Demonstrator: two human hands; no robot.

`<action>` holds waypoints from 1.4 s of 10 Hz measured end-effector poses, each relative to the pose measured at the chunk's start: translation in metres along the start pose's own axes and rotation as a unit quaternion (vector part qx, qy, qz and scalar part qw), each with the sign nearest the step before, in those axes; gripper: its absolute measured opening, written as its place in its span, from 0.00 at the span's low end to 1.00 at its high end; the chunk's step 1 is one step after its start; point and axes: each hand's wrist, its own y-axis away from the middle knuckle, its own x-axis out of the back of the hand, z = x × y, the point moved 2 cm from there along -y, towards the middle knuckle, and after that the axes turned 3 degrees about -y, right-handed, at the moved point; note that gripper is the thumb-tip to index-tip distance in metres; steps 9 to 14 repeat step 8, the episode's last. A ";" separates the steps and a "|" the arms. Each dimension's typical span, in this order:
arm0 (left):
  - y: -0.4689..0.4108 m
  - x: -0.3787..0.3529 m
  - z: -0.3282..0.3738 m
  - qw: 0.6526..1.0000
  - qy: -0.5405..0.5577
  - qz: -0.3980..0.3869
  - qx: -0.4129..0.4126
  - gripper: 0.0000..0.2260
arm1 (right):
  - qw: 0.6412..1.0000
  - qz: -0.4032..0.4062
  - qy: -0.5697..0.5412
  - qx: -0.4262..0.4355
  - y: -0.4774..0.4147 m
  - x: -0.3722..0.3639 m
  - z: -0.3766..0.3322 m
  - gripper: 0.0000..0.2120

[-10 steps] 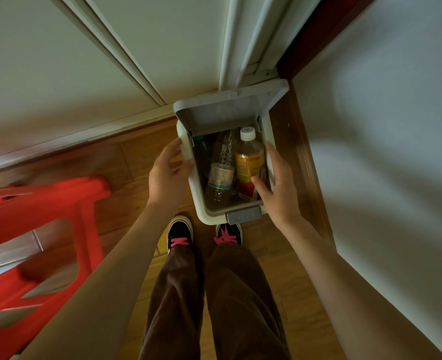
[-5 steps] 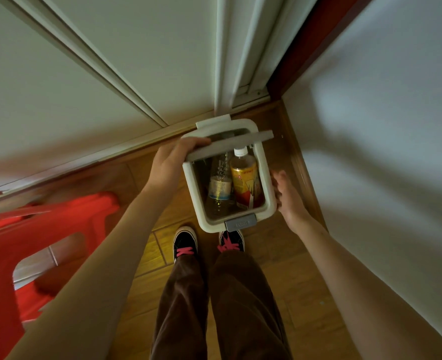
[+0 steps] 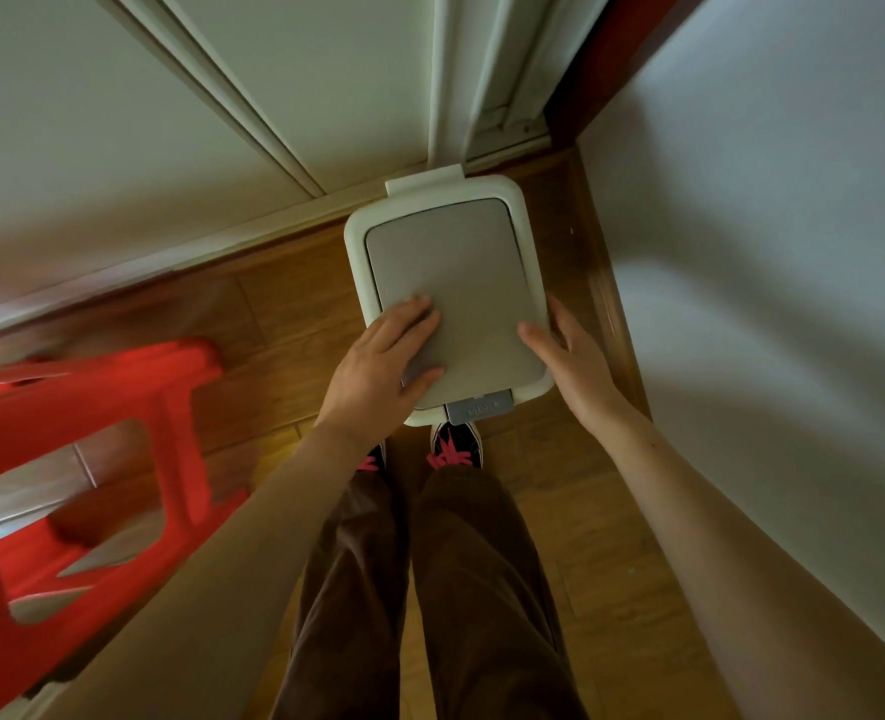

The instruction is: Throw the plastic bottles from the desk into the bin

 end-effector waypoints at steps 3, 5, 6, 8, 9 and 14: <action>0.001 -0.009 -0.004 0.998 -0.049 -0.023 0.006 0.26 | 0.995 0.030 0.076 0.058 -0.003 0.000 0.006 0.35; 0.000 -0.011 -0.004 0.997 -0.068 -0.027 0.016 0.27 | 0.992 0.058 0.082 0.070 -0.006 -0.003 0.014 0.37; 0.001 -0.011 -0.005 0.997 -0.070 -0.032 0.012 0.27 | 0.994 0.059 0.071 0.054 -0.008 -0.003 0.018 0.38; 0.001 -0.005 0.000 0.999 -0.044 -0.009 0.018 0.24 | 0.996 0.075 0.024 0.039 -0.005 -0.006 0.008 0.34; 0.001 -0.005 0.000 0.999 -0.044 -0.009 0.018 0.24 | 0.996 0.075 0.024 0.039 -0.005 -0.006 0.008 0.34; 0.001 -0.005 0.000 0.999 -0.044 -0.009 0.018 0.24 | 0.996 0.075 0.024 0.039 -0.005 -0.006 0.008 0.34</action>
